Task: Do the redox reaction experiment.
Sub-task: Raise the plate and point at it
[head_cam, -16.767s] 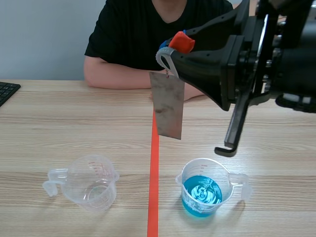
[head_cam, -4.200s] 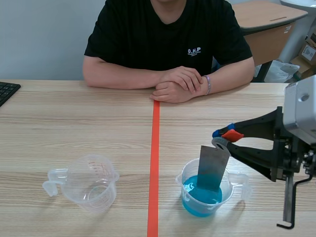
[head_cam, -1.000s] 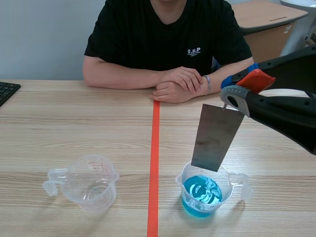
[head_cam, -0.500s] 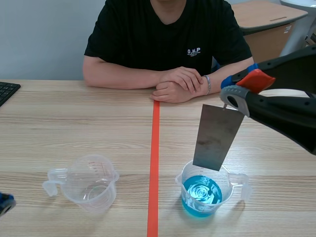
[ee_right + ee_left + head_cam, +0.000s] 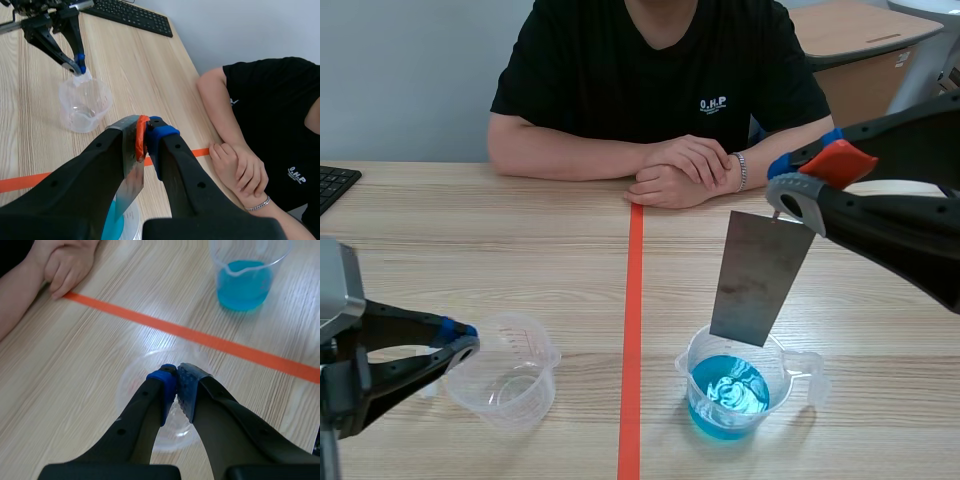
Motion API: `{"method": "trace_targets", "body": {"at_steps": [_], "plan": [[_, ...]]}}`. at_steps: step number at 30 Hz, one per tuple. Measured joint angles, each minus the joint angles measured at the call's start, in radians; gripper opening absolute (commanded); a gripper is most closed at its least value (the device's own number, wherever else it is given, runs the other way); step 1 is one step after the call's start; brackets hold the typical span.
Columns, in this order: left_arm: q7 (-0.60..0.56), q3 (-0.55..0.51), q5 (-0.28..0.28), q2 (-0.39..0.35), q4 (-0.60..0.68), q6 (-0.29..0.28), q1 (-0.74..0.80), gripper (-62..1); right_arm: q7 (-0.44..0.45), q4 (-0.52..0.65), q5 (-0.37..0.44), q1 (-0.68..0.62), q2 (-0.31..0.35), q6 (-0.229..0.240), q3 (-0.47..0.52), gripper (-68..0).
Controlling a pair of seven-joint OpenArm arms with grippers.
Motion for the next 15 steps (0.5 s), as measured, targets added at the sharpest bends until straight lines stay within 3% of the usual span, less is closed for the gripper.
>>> {"method": "trace_targets", "body": {"at_steps": [7, 15], "plan": [[0.098, 0.179, 0.001, 0.124, 0.0, 0.0, -0.193, -56.5, 0.003, 0.0, 0.0, 0.0, 0.0, 0.0, 0.0, -65.8], [0.189, 0.324, 0.048, 0.261, 0.0, 0.0, -0.327, -56.4, 0.003, 0.0, 0.0, 0.0, 0.0, 0.0, 0.0, -65.8]]}}
